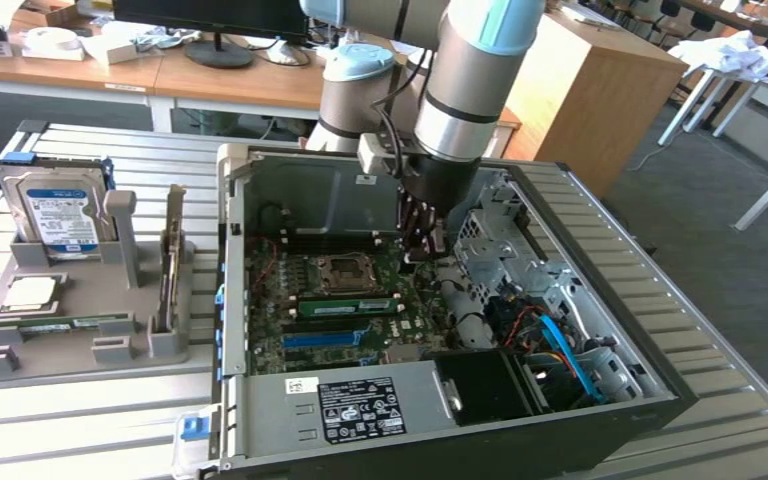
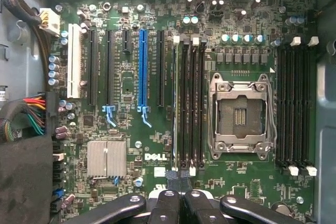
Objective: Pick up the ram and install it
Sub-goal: 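Press down the ram until it locks into place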
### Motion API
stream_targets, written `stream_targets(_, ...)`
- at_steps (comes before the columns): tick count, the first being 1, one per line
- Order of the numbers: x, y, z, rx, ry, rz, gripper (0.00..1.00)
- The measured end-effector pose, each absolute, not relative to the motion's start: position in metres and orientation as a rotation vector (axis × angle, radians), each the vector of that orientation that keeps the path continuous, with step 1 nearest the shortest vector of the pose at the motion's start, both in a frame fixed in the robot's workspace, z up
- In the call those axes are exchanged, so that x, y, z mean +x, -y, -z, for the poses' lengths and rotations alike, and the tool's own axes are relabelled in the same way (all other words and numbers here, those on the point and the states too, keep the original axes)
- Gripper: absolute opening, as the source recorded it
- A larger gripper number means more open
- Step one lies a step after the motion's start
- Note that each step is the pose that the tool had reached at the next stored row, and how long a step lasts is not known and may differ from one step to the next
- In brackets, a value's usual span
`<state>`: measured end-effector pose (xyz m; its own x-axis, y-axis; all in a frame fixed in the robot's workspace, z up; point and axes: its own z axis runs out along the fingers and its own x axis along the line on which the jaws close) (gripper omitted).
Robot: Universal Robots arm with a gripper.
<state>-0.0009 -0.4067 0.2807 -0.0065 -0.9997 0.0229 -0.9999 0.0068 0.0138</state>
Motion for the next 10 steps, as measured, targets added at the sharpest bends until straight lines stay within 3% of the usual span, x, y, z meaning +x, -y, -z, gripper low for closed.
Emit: stream_targets(10, -0.0009, 0.4067, -0.2754, 2.196, 2.210, -0.010, 0.10)
